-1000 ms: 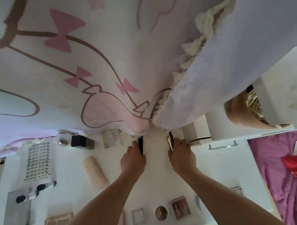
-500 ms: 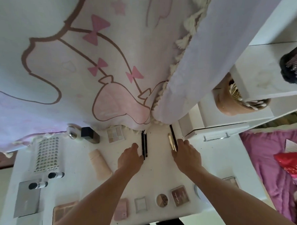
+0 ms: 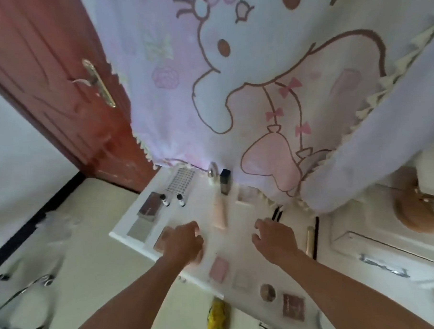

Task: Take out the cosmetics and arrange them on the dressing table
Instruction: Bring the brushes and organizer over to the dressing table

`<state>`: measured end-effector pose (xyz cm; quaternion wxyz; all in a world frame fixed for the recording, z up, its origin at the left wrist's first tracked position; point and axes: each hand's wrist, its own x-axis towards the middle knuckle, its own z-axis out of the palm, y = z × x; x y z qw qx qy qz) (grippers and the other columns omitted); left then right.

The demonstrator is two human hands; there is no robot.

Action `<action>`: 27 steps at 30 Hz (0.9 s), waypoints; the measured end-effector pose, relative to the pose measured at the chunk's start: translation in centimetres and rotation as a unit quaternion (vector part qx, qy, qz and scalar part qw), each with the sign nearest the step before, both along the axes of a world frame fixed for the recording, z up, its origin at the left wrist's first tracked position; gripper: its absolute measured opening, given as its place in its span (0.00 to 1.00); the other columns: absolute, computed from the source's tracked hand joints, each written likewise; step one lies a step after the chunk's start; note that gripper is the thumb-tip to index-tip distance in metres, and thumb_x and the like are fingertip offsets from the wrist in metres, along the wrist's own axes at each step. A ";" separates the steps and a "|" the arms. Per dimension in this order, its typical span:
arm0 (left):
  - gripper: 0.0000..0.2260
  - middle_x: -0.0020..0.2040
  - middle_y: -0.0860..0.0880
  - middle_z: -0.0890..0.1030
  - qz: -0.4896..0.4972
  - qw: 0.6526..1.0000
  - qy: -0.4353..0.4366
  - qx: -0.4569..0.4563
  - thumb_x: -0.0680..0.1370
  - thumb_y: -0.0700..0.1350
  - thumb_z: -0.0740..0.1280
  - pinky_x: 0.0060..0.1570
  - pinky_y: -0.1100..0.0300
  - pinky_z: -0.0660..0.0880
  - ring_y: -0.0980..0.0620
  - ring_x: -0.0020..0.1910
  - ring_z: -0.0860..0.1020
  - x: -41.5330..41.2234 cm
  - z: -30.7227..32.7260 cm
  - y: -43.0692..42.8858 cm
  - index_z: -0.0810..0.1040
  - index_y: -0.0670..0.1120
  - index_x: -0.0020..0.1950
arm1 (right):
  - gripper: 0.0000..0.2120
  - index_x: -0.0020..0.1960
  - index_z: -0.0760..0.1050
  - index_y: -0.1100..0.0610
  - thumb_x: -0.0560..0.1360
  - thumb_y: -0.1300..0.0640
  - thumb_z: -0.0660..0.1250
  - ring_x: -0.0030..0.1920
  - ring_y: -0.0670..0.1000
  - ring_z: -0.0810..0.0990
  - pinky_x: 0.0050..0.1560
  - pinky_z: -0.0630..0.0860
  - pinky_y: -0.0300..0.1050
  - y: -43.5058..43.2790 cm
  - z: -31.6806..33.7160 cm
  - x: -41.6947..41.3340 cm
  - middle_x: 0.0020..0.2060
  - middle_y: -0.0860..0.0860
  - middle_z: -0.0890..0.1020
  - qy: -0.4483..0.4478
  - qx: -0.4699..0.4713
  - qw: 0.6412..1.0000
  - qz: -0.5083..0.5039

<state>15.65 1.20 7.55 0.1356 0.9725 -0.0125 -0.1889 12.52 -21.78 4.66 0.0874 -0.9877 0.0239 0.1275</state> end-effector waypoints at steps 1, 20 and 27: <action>0.13 0.58 0.48 0.78 0.030 1.000 -0.002 -0.006 0.77 0.50 0.63 0.57 0.55 0.74 0.47 0.59 0.77 -2.0 0.2 1.7 0.76 0.53 0.61 | 0.16 0.62 0.72 0.54 0.81 0.48 0.55 0.55 0.54 0.78 0.49 0.73 0.46 1.3 0.3 -0.3 0.56 0.51 0.76 -0.006 -0.006 0.999 0.038; 0.14 0.59 0.49 0.79 0.535 0.844 -0.019 0.043 0.78 0.49 0.62 0.51 0.59 0.71 0.47 0.59 0.77 -49.0 3.7 40.5 0.74 0.51 0.64 | 0.14 0.58 0.73 0.54 0.78 0.49 0.58 0.56 0.55 0.79 0.50 0.74 0.45 52.0 3.5 -22.0 0.57 0.51 0.78 -0.036 0.002 0.825 0.565; 0.15 0.60 0.48 0.79 0.695 0.717 0.004 0.052 0.78 0.48 0.61 0.52 0.59 0.71 0.47 0.59 0.76 -69.0 4.6 50.9 0.74 0.51 0.64 | 0.15 0.62 0.72 0.53 0.79 0.50 0.56 0.57 0.55 0.78 0.51 0.73 0.46 70.4 4.9 -40.2 0.58 0.51 0.77 -0.013 0.038 0.698 0.715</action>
